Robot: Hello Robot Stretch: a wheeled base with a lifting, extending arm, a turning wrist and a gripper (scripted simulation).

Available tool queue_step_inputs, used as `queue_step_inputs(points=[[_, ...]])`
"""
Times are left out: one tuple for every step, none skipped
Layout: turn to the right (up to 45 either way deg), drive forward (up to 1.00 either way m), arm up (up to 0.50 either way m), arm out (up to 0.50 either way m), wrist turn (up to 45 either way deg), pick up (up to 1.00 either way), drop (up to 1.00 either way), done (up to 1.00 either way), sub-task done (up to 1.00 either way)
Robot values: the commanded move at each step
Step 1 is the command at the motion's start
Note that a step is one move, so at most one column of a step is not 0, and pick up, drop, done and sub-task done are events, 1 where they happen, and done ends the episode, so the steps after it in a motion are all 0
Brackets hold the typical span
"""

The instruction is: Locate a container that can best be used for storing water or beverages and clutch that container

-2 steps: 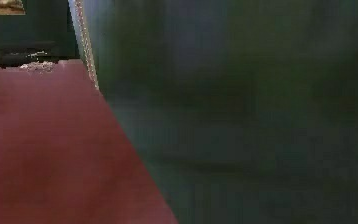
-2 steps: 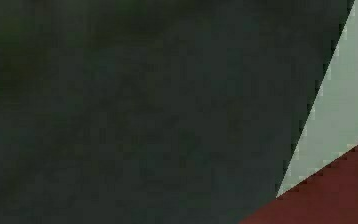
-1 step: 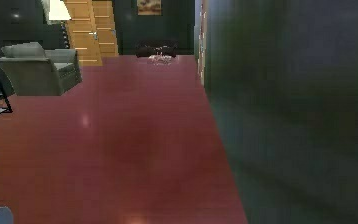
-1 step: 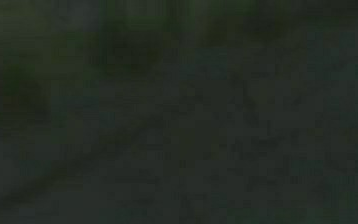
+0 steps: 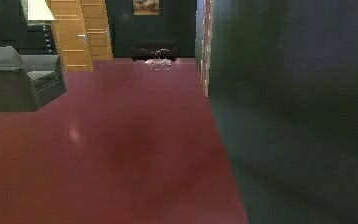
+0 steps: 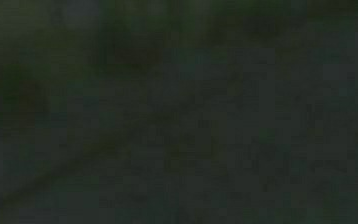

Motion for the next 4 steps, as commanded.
queue_step_inputs(points=[[-18.0, 0.00, 0.00, 0.00, 0.0, 0.00, 0.00, 0.00, 0.00], [0.0, 1.00, 0.00, 0.00, 0.0, 0.00, 0.00, 0.00, 0.00], [0.0, 1.00, 0.00, 0.00, 0.0, 0.00, 0.00, 0.00, 0.00], [0.0, 1.00, 0.00, 0.00, 0.0, 0.00, 0.00, 0.00, 0.00]])
